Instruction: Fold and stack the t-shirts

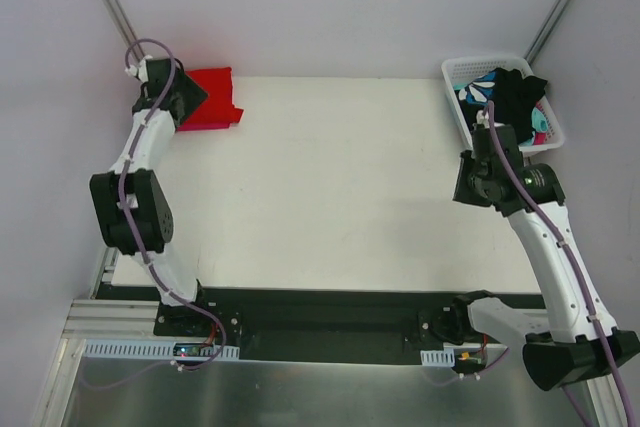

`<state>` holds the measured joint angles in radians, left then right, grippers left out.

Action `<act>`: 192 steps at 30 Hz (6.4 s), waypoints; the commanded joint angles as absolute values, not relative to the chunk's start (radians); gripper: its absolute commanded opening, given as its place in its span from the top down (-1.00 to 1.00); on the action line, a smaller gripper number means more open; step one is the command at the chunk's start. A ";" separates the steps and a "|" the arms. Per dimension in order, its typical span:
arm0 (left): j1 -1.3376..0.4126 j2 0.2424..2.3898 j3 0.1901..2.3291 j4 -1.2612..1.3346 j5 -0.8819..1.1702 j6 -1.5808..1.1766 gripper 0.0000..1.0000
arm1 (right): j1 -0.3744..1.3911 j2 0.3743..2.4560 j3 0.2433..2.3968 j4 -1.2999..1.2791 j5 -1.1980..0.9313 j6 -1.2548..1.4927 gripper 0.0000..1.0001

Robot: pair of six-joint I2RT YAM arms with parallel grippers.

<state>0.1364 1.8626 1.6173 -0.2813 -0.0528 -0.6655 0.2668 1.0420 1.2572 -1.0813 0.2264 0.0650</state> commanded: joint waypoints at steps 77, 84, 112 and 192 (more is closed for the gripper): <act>-0.025 1.380 1.394 -0.670 0.147 -0.555 -0.40 | 0.598 1.649 1.455 -0.766 -0.428 0.256 0.18; -0.014 1.557 1.539 -0.667 0.230 -0.592 -0.37 | 0.718 1.439 1.419 -0.843 -0.276 0.298 0.18; -0.615 2.052 1.899 -0.715 -0.153 -0.491 -0.32 | 0.716 0.916 1.463 -1.221 0.522 0.453 0.04; -0.141 1.287 1.238 -0.839 -0.313 -0.727 -0.31 | 0.715 0.825 1.388 -1.164 0.382 0.403 -0.03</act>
<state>-0.1223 1.3125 1.2259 -0.8169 -0.3954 -0.7403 0.7170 0.8291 1.3922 -1.1927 0.4000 0.4217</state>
